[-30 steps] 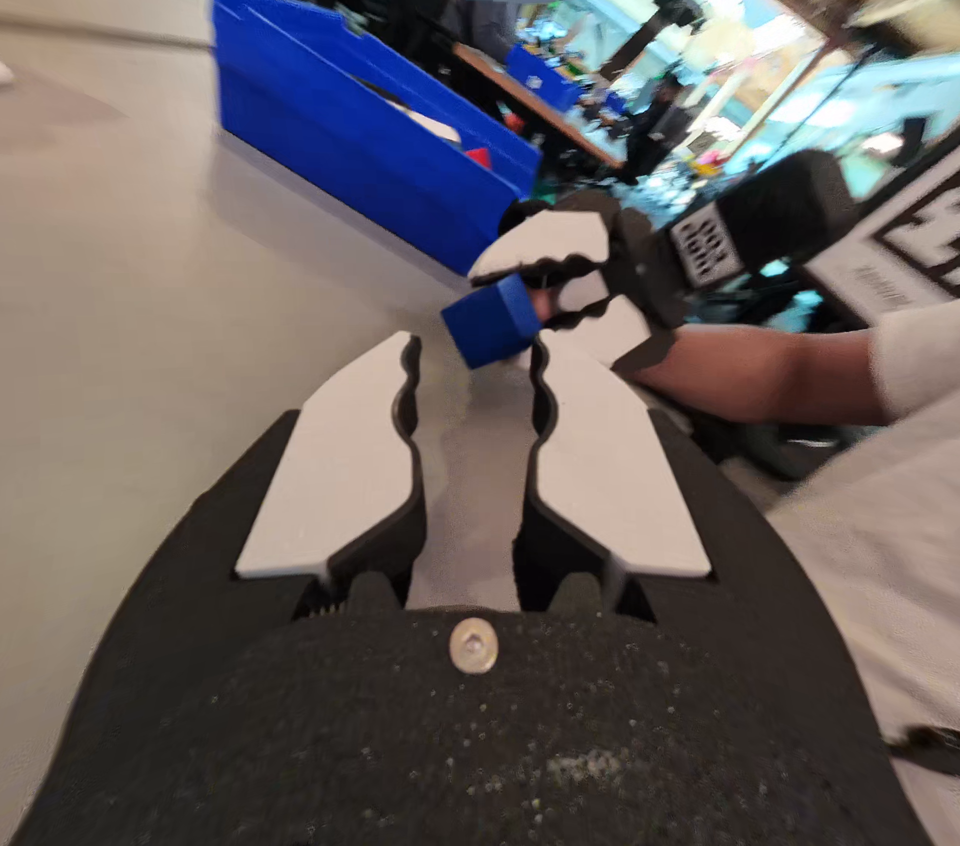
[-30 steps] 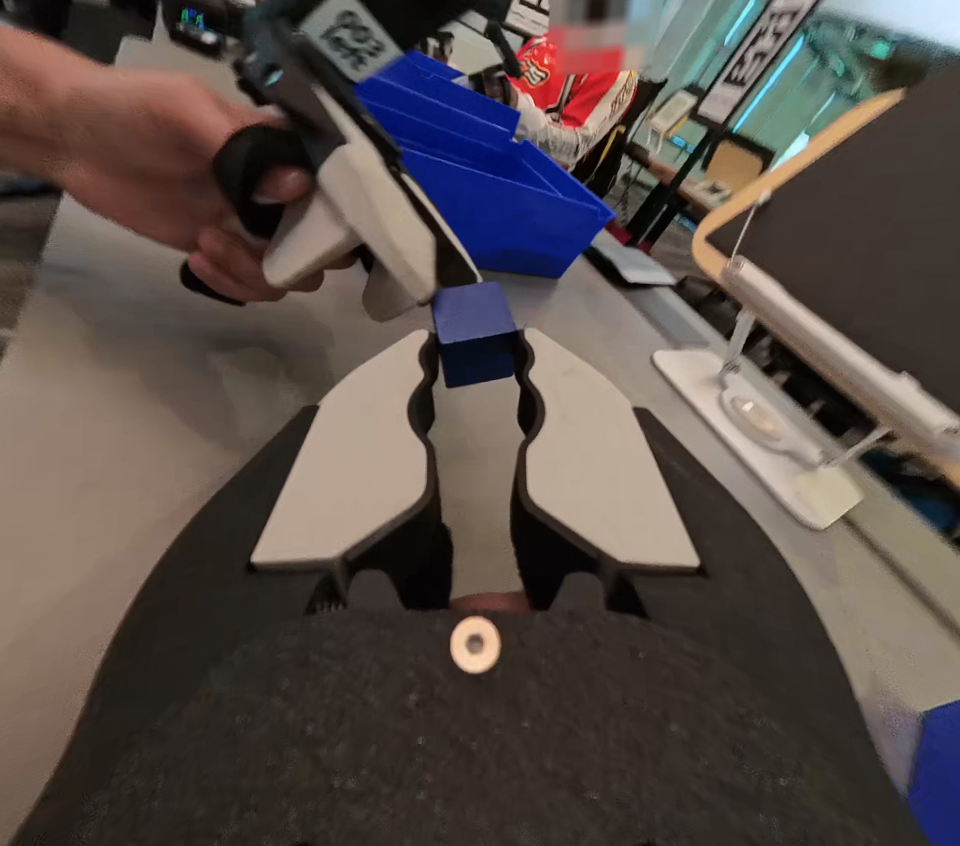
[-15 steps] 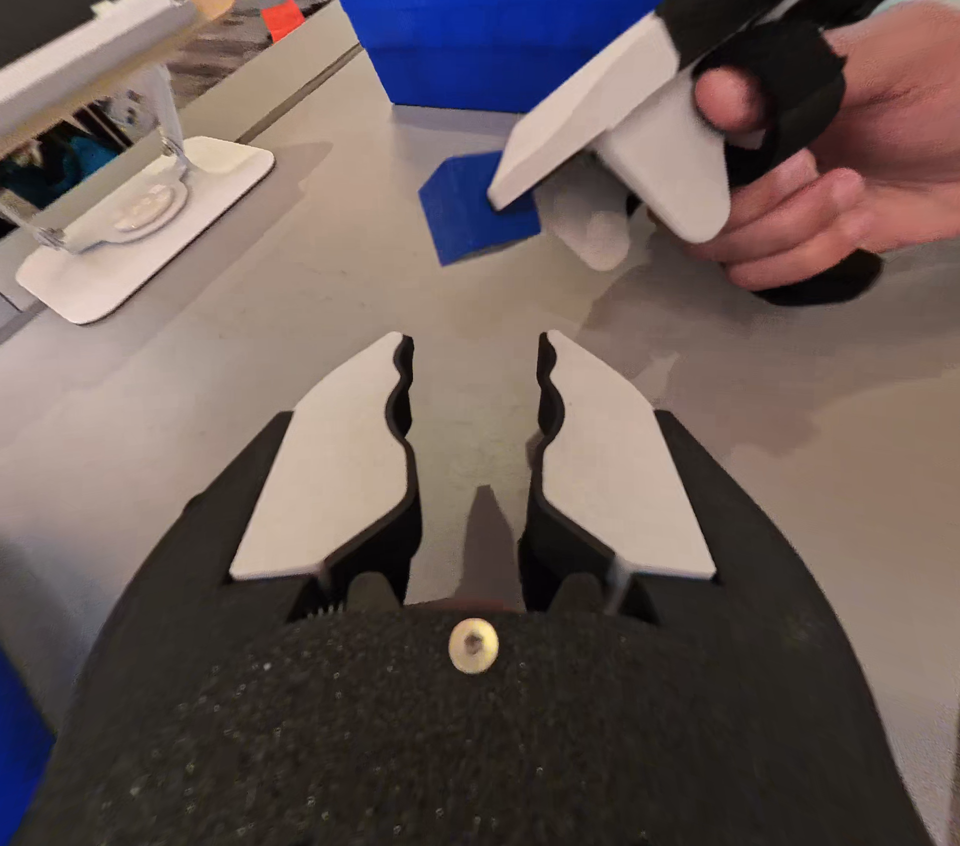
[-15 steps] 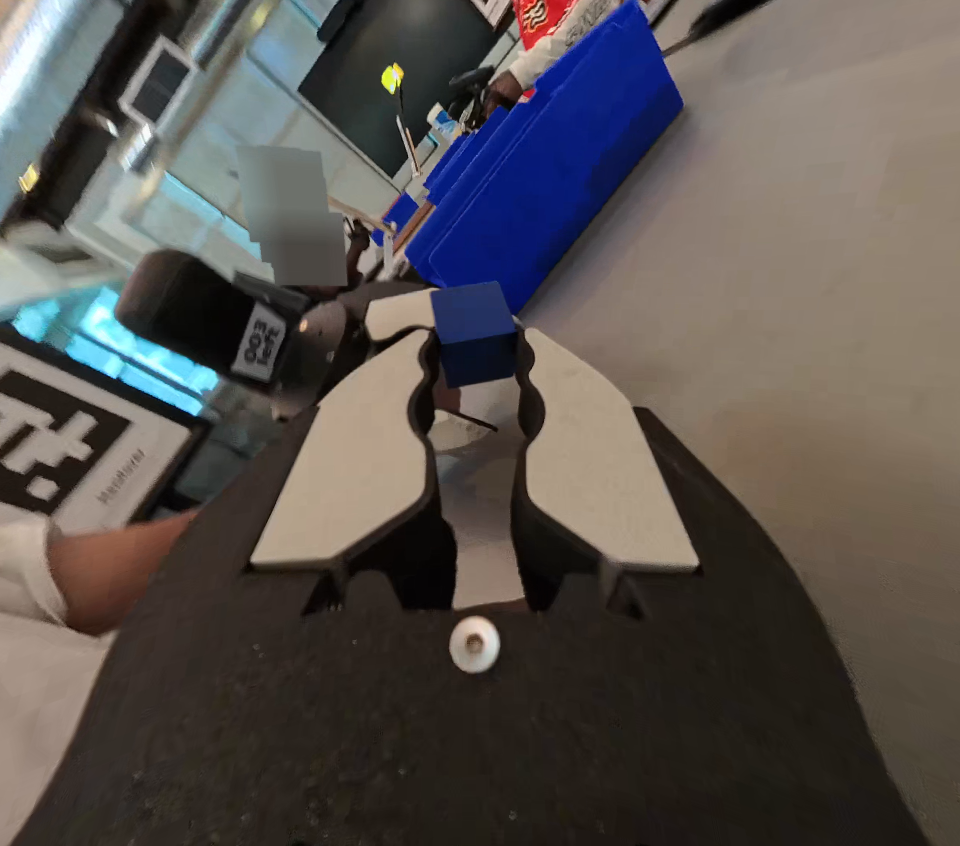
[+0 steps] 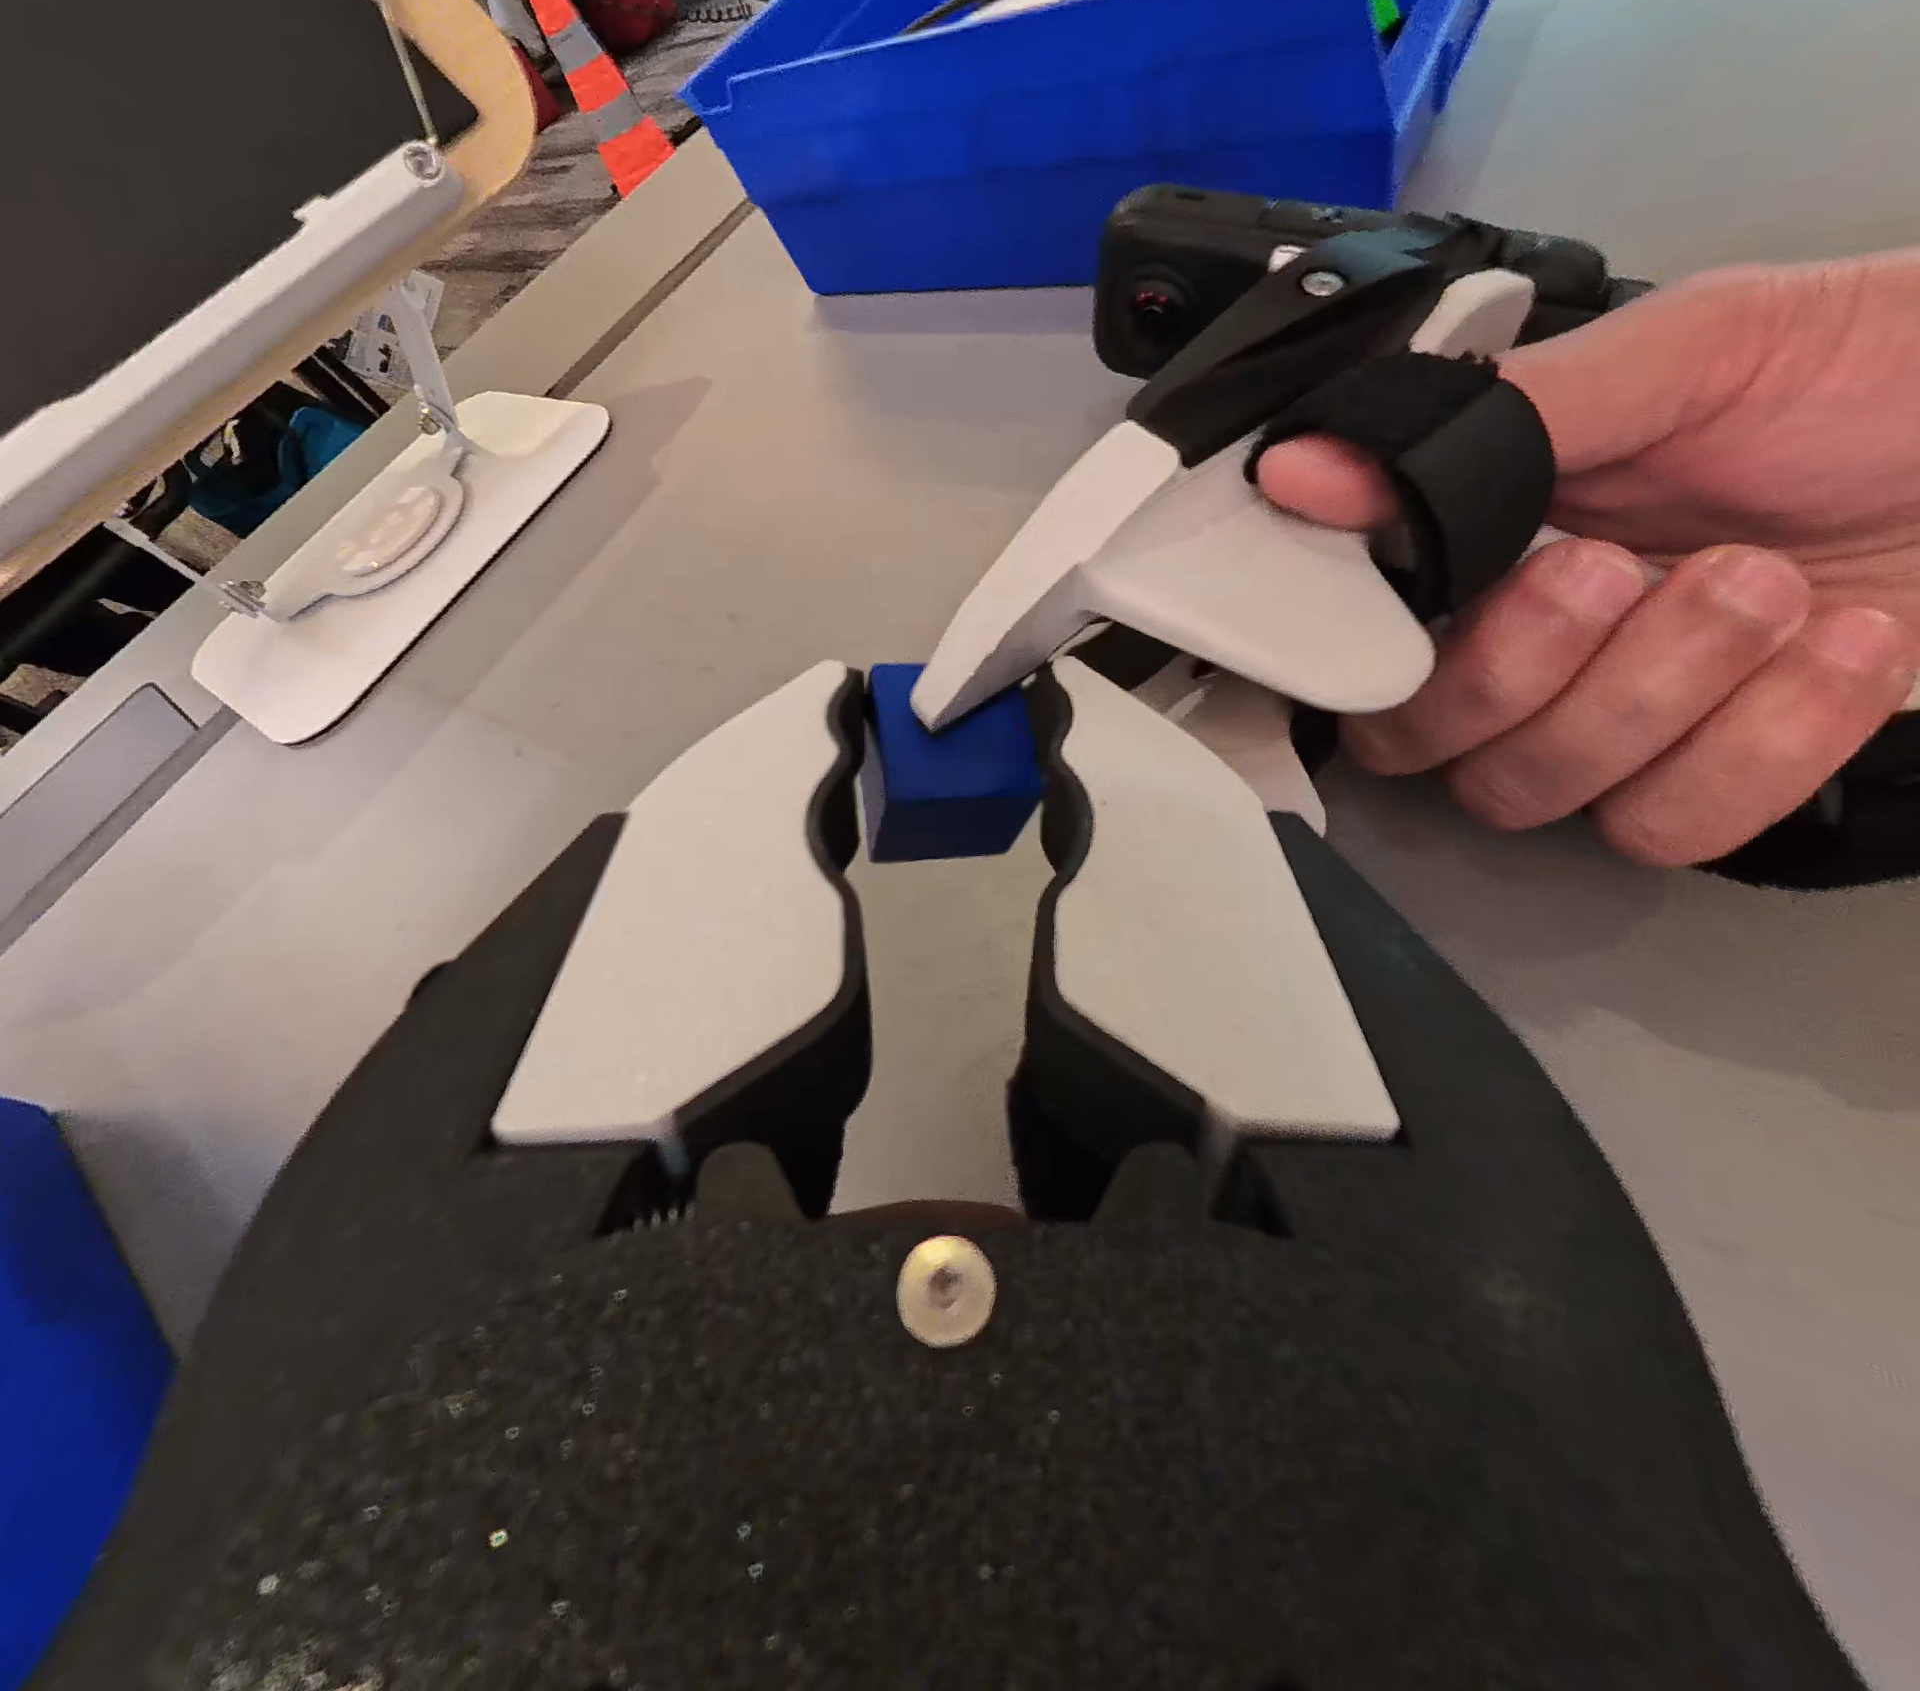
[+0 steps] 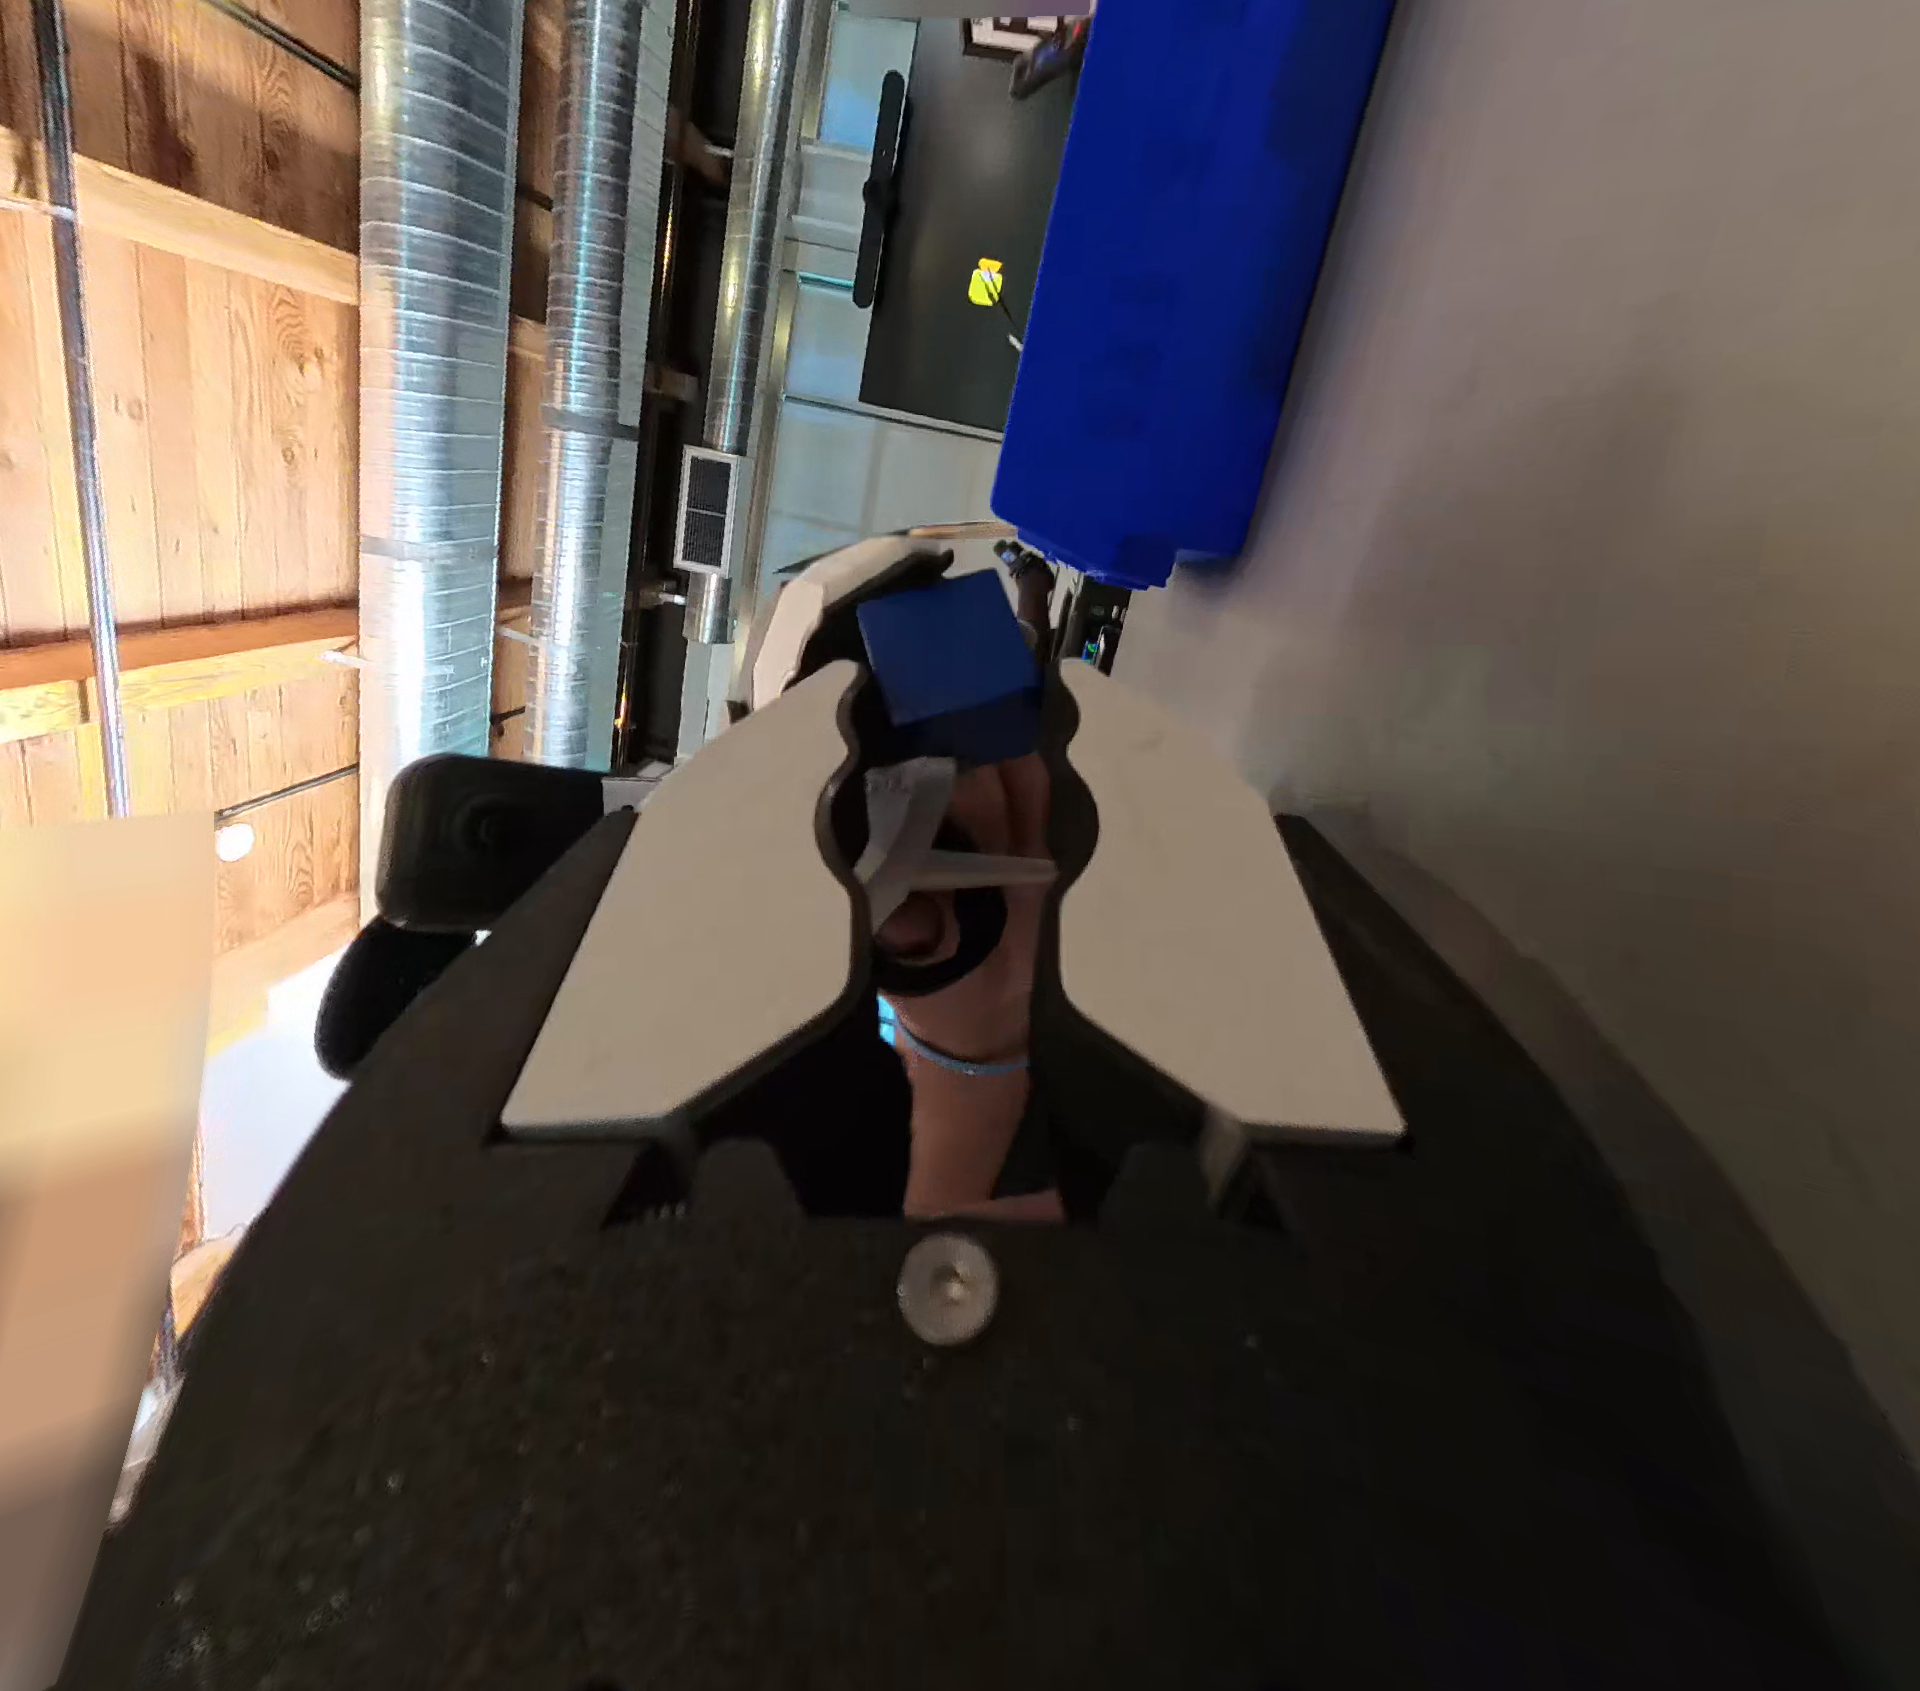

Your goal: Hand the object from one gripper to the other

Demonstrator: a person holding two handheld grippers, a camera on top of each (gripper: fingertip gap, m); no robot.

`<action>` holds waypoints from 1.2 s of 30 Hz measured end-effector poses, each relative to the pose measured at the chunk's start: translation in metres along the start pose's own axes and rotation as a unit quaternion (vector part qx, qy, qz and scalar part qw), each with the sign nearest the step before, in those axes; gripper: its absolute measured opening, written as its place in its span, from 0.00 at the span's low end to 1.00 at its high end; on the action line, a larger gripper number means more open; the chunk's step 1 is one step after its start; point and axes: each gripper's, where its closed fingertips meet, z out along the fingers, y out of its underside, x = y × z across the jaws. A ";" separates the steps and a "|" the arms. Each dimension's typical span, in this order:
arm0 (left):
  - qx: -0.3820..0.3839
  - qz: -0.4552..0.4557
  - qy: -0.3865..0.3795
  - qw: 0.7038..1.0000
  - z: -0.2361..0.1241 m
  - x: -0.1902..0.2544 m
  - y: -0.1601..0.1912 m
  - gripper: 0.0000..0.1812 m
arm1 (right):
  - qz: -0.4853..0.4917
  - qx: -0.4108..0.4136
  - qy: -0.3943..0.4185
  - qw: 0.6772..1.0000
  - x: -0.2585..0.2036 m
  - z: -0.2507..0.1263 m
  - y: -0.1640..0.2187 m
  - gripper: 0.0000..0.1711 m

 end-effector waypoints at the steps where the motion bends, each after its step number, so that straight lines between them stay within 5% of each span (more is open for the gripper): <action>1: 0.001 0.001 -0.004 1.000 -0.001 -0.001 -0.001 0.17 | -0.006 -0.004 -0.003 1.000 -0.001 0.000 0.000 0.17; 8: 0.005 -0.032 -0.008 0.999 -0.008 -0.016 0.004 0.16 | -0.079 -0.004 -0.031 0.996 -0.021 -0.015 -0.021 0.19; 12: 0.048 -0.116 0.019 0.992 -0.015 -0.025 -0.005 0.16 | -0.269 -0.004 0.035 0.963 -0.032 -0.027 -0.039 0.24; 15: 0.100 -0.224 0.064 0.967 -0.024 -0.032 -0.018 0.16 | -0.483 -0.033 0.137 0.864 -0.026 -0.030 -0.041 0.32; 18: 0.153 -0.346 0.132 0.916 -0.031 -0.034 -0.030 0.16 | -0.673 -0.058 0.216 0.705 -0.016 -0.027 -0.032 0.40; 22: 0.191 -0.453 0.226 0.841 -0.035 -0.025 -0.041 0.16 | -0.811 -0.030 0.232 0.537 -0.026 -0.018 -0.016 0.38; 24: 0.184 -0.469 0.255 0.826 -0.034 -0.016 -0.043 0.15 | -0.841 -0.025 0.221 0.493 -0.031 -0.015 -0.009 0.37; 28: 0.169 -0.489 0.301 0.801 -0.031 0.000 -0.046 0.15 | -0.856 -0.029 0.201 0.475 -0.034 -0.012 0.000 0.36; 33: 0.132 -0.489 0.337 0.793 -0.025 0.016 -0.039 0.15 | -0.879 -0.037 0.169 0.444 -0.036 -0.016 0.011 0.22; 36: 0.121 -0.493 0.369 0.779 -0.027 0.022 -0.037 0.15 | -0.873 -0.060 0.151 0.459 -0.036 -0.019 0.015 0.18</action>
